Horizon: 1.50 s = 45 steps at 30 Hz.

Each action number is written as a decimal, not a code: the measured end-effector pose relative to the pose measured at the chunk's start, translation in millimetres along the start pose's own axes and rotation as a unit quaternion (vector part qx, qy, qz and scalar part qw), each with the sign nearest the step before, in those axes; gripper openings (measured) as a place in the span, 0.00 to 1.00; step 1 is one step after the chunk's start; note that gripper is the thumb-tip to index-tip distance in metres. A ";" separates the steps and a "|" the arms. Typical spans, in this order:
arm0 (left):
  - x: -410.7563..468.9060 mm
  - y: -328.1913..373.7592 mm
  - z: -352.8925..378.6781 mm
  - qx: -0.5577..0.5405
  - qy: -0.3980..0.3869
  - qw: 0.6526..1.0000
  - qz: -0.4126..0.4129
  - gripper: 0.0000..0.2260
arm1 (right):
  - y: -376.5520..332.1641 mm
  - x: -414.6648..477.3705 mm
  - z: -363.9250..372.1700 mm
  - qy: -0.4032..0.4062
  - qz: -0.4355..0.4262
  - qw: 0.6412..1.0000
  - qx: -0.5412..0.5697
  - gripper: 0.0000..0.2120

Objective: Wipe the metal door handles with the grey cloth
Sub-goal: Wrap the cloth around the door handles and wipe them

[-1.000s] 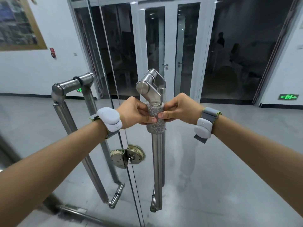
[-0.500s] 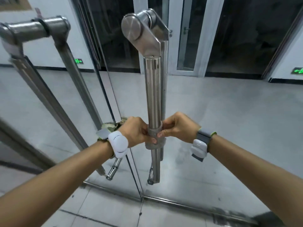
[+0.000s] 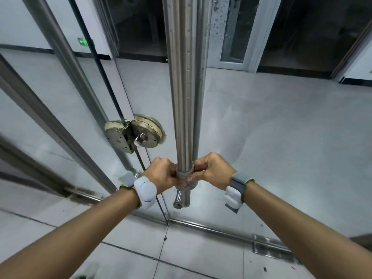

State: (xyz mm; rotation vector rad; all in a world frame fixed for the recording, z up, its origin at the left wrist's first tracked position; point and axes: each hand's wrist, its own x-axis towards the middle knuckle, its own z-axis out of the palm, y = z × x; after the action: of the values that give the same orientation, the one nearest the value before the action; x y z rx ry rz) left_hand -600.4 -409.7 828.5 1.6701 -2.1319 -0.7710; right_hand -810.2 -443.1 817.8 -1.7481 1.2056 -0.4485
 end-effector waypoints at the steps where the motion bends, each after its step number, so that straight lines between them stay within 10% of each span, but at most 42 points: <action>1: 0.1 -2.0 4.9 -0.001 -0.001 1.000 -0.008 0.11 | 4.2 0.7 3.1 -0.002 0.004 1.000 -0.004 0.10; 11: -10.7 27.8 -23.5 -0.036 -0.007 0.999 -0.040 0.08 | -27.6 -18.0 -8.2 0.019 -0.019 0.999 -0.038 0.12; 27: -39.4 190.8 -263.6 -0.026 0.133 0.987 0.091 0.10 | -268.9 -74.2 -159.1 0.114 -0.268 0.957 -0.009 0.15; 45: -4.3 60.8 -107.2 -0.126 0.026 0.992 0.005 0.11 | -89.4 -24.2 -53.2 0.028 -0.128 0.976 0.174 0.14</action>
State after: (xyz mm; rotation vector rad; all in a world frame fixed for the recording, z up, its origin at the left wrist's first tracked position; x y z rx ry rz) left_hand -587.2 -418.2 950.8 1.5294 -1.9151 -0.9411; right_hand -812.1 -440.5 924.6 -1.5958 0.8775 -0.8160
